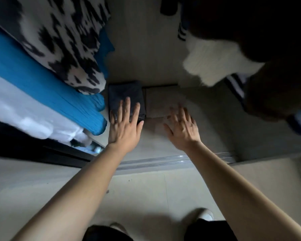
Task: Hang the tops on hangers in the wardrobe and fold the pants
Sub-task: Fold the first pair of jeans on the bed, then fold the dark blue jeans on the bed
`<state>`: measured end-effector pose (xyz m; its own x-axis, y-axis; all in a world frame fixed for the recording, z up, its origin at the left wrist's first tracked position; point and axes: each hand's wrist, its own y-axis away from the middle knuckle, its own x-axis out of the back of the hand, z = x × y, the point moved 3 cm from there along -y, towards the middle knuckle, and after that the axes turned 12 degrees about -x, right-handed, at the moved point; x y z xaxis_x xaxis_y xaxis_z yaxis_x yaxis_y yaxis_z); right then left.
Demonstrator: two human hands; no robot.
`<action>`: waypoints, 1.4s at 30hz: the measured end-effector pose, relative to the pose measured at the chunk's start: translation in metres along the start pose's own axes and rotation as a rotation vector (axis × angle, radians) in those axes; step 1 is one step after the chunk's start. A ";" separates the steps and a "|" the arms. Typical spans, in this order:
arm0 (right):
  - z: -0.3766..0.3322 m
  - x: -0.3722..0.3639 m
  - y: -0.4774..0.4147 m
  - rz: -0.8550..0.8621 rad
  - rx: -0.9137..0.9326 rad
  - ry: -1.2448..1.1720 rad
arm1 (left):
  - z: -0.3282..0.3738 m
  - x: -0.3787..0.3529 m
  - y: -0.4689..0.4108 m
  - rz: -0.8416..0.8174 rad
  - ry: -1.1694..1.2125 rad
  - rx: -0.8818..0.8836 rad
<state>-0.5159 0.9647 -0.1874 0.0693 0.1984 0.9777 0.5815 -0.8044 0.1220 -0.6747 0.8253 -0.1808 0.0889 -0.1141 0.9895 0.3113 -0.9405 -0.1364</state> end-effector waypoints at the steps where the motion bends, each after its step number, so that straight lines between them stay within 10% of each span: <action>1: -0.002 0.025 0.012 -0.007 0.003 -0.003 | 0.003 0.028 0.000 -0.001 0.003 0.000; 14: 0.016 0.281 0.222 -0.136 -0.248 -0.065 | 0.071 0.335 0.049 -0.051 0.069 -0.156; 23: 0.106 0.451 0.389 0.166 -0.663 0.014 | 0.180 0.510 0.041 0.232 0.186 -0.561; 31: 0.217 0.591 0.542 0.542 -0.925 0.030 | 0.362 0.660 0.043 0.544 0.197 -0.848; 42: 0.409 0.617 0.870 0.628 -1.325 0.079 | 0.717 0.727 0.197 0.508 0.423 -1.186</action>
<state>0.3641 0.6162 0.4521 -0.0446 -0.3660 0.9295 -0.6826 -0.6682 -0.2958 0.1294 0.7865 0.4770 -0.4128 -0.4147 0.8109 -0.6824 -0.4488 -0.5769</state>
